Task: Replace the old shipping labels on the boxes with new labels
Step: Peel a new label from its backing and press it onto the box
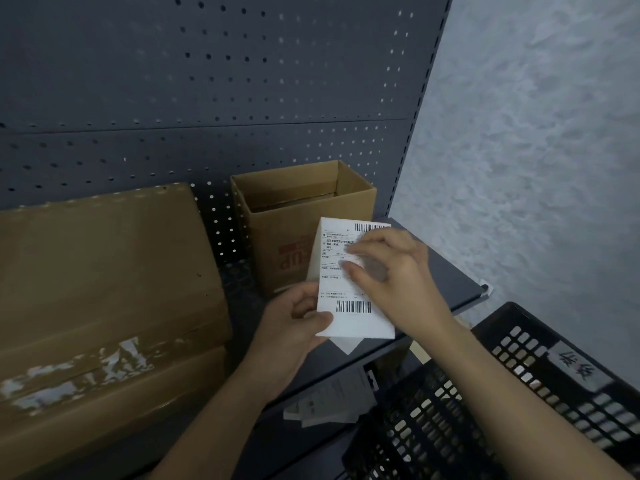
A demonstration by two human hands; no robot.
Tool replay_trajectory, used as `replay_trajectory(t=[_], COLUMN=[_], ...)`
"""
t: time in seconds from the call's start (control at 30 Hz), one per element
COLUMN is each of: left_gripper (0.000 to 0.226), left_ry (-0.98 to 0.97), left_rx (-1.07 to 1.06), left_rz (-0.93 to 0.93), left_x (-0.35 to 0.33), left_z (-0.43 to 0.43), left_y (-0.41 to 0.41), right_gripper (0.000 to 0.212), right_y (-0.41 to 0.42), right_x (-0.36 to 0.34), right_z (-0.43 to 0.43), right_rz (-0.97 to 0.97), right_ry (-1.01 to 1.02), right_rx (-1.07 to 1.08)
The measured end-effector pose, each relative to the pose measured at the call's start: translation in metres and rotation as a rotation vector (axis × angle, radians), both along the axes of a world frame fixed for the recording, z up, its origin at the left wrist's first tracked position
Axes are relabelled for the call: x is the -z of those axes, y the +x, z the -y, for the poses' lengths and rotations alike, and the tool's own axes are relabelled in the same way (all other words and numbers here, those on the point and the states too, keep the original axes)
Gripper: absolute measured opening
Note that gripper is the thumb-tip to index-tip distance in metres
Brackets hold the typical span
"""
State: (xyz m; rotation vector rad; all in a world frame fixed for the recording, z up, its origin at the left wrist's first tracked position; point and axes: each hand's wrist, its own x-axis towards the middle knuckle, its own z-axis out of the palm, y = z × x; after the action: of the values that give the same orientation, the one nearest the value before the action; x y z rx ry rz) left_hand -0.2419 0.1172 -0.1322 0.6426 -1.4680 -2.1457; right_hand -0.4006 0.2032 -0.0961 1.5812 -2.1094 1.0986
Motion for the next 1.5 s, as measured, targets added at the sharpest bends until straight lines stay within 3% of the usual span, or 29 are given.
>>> replay_trajectory(t=[0.2,0.43,0.73,0.93,1.1,1.5], left_gripper=[0.039,0.034,0.009,0.008,0.009,0.01], left_ry=[-0.16,-0.207,-0.326,-0.345,-0.349,-0.434], left_rx=[0.003,0.105,-0.126,-0.147,-0.124,-0.136], left_rz=[0.064,0.09,0.027,-0.003,-0.021,-0.024], left_x=[0.006,-0.009,-0.026,-0.021,-0.02,-0.013], left_z=[-0.002,-0.001,0.015,0.011,0.011,0.014], left_y=[-0.001,-0.002,-0.014,-0.015,-0.013,-0.011], right_gripper=[0.031,0.023,0.022,0.023,0.018,0.007], right_y=[0.002,0.001,0.003,0.013,0.017,0.019], right_x=[-0.009,-0.005,0.001,-0.008,-0.011,-0.014], right_z=[0.0,-0.006,-0.014,-0.014,-0.01,-0.009], right_rz=[0.072,0.125,0.111,0.117,0.129,0.365], right_ry=[-0.008,-0.042,0.053,-0.016,0.051,0.138], right_rx=[0.172,0.003,-0.101,-0.131,-0.179,-0.208])
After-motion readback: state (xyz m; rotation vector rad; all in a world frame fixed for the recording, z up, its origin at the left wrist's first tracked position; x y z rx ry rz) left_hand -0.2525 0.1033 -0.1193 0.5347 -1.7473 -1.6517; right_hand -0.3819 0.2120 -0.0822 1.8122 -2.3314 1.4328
